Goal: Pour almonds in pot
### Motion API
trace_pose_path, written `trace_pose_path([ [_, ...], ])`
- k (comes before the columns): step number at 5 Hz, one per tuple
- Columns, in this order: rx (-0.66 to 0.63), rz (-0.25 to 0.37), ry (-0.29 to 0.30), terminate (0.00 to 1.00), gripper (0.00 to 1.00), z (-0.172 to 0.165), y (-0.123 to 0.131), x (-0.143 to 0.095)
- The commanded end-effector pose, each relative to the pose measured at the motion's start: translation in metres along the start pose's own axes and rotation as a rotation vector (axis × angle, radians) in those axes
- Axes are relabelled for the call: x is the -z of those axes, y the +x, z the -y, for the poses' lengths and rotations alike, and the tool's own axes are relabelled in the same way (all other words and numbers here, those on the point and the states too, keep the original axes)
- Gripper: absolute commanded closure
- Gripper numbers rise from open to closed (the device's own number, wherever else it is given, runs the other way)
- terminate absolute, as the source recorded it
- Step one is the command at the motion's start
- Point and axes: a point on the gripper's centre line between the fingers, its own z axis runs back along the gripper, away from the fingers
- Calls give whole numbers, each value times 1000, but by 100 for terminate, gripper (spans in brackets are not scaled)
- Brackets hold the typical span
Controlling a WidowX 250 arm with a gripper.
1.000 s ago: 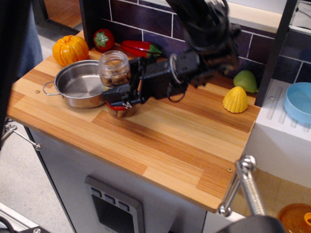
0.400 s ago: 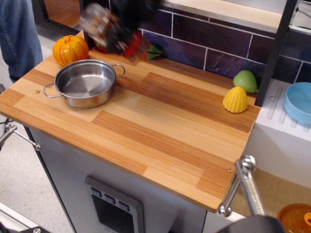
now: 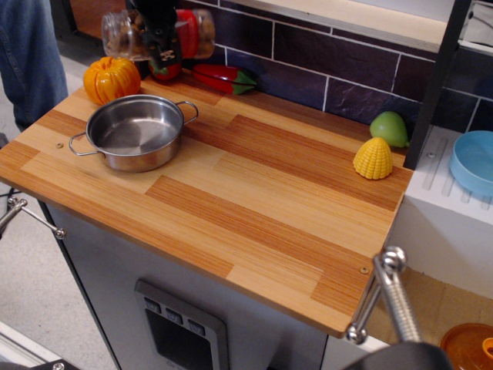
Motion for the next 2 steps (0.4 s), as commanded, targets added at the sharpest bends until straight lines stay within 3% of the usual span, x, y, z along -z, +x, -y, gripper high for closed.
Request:
trace_pose_path([
  [1, -247, 152, 244, 0, 100, 24, 11, -10],
  [2, -376, 265, 482, 100, 100, 21, 24, -5],
])
